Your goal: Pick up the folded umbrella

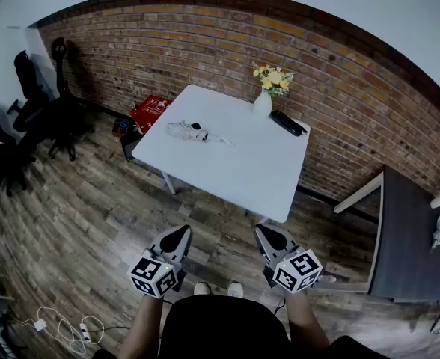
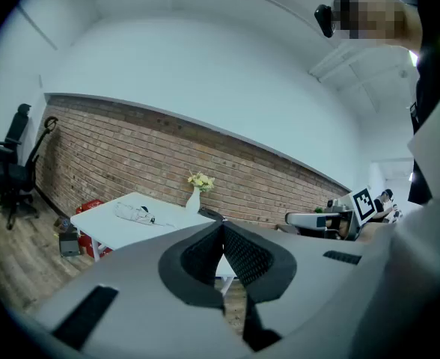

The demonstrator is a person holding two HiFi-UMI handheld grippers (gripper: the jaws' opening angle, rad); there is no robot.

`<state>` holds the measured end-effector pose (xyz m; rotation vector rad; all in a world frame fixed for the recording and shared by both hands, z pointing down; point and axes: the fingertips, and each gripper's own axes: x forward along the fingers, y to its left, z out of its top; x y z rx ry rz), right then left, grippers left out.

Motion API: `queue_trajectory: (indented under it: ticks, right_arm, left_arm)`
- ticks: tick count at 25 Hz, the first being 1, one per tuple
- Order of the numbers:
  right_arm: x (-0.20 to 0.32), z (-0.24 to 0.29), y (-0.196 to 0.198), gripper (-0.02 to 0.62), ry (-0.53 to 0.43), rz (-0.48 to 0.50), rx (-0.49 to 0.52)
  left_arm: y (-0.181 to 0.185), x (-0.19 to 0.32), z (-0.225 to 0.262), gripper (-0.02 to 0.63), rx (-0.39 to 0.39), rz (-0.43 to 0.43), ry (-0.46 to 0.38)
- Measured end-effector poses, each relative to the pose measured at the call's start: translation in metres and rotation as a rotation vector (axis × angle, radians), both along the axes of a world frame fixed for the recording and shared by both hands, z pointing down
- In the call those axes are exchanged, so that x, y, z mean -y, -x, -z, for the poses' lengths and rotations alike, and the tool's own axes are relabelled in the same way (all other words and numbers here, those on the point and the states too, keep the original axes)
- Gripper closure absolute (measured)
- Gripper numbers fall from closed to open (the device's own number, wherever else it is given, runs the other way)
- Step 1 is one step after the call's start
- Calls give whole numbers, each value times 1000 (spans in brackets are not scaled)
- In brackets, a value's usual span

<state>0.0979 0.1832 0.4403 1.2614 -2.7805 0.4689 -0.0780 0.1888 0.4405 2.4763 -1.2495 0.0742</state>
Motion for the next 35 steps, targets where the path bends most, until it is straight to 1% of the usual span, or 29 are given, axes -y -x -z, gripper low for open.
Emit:
queue_trajectory:
  ticks: [7,11,18,24,35]
  right_arm:
    - [0,0,11,574,3,-18,-18]
    - [0,3,19,574,-5,-22,-25]
    - [-4,8,32,574,-17,-27,-3]
    - [-11,6,43,572,-5,-54,2]
    - [-25,-3,73,572,8,-69,6]
  left_arm:
    - [10,6,3,592,-11,-6,-10]
    - [16,5,3,592,-1,-19,-20]
    - [32,2,3,592,-23,-38,-24]
    - [44,-6,-1,592,4,-61,-25]
    - [84,-26,-14,592,16,-56,-19]
